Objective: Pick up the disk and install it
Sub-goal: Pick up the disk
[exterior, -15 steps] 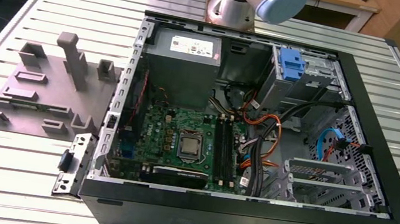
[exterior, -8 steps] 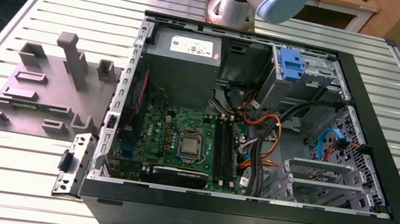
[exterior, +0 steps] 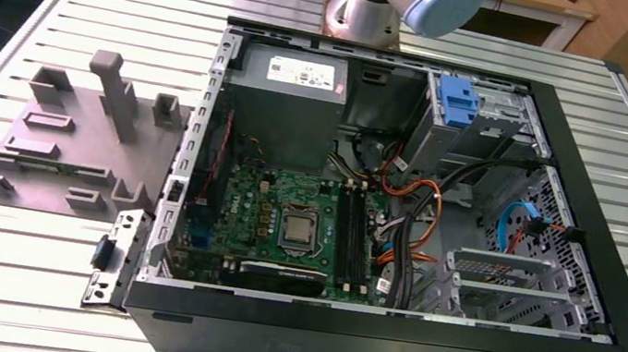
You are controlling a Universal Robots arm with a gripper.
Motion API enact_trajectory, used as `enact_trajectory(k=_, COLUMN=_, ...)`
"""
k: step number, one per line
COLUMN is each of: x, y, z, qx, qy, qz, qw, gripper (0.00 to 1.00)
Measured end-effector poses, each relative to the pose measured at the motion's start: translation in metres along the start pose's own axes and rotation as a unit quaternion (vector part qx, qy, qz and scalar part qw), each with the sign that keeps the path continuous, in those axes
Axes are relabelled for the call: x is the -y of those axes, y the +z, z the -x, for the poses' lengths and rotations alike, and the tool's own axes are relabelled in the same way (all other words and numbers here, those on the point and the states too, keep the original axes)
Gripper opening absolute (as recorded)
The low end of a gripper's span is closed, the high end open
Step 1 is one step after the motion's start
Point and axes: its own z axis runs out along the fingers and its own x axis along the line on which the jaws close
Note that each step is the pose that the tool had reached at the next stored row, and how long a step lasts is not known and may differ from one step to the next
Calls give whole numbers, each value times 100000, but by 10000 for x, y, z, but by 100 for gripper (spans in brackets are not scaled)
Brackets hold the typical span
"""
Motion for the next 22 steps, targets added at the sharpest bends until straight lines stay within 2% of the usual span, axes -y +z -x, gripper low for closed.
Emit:
enact_trajectory(k=15, x=9, y=-4, z=-141, qx=-254, qy=-4, qz=-10, qw=100000, gripper=36)
enact_trajectory(k=18, x=31, y=-4, z=-164, qx=-385, qy=-4, qz=-12, qw=99999, gripper=36)
enact_trajectory(k=22, x=94, y=-4, z=-189, qx=-498, qy=-5, qz=-16, qw=99999, gripper=36)
